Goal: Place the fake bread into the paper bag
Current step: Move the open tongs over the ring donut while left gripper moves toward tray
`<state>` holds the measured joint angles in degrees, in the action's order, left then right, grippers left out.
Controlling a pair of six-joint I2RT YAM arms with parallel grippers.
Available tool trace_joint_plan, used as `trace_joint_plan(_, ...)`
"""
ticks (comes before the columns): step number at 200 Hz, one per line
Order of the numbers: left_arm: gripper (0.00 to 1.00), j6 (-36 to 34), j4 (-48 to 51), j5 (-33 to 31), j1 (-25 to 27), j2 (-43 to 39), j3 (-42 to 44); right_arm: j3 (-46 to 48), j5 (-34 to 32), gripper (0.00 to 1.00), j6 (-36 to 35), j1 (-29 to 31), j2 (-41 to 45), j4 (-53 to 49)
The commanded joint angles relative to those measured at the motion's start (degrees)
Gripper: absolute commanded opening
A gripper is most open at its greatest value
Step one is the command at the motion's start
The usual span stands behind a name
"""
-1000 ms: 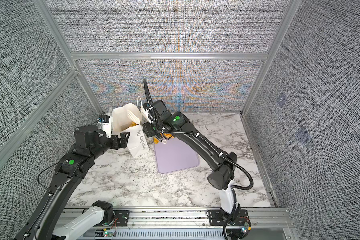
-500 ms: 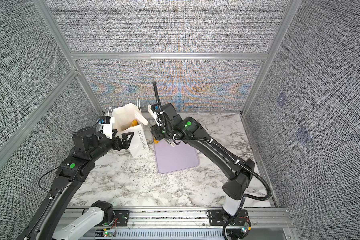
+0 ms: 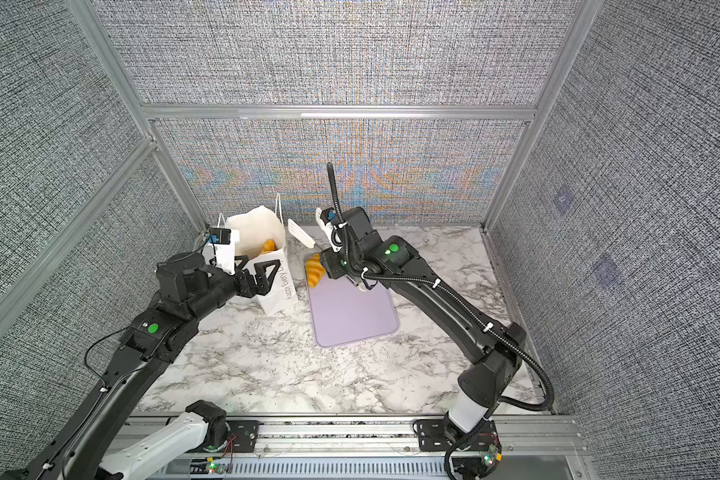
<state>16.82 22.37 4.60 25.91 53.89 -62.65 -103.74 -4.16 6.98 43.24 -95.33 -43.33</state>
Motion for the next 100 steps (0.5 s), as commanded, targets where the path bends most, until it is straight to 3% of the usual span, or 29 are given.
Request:
trace_joint_plan(1, 0.99, 2.0, -2.0, -5.1, 2.3, 1.1, -0.5, 1.2, 0.8, 0.59, -2.2, -1.6, 0.9, 1.5)
trace_joint_plan(100, 0.99, 4.6, -4.9, -14.8, 11.1, 13.4, -7.2, 10.3, 1.1, 0.58, -9.6, -13.3, -1.7, -2.5)
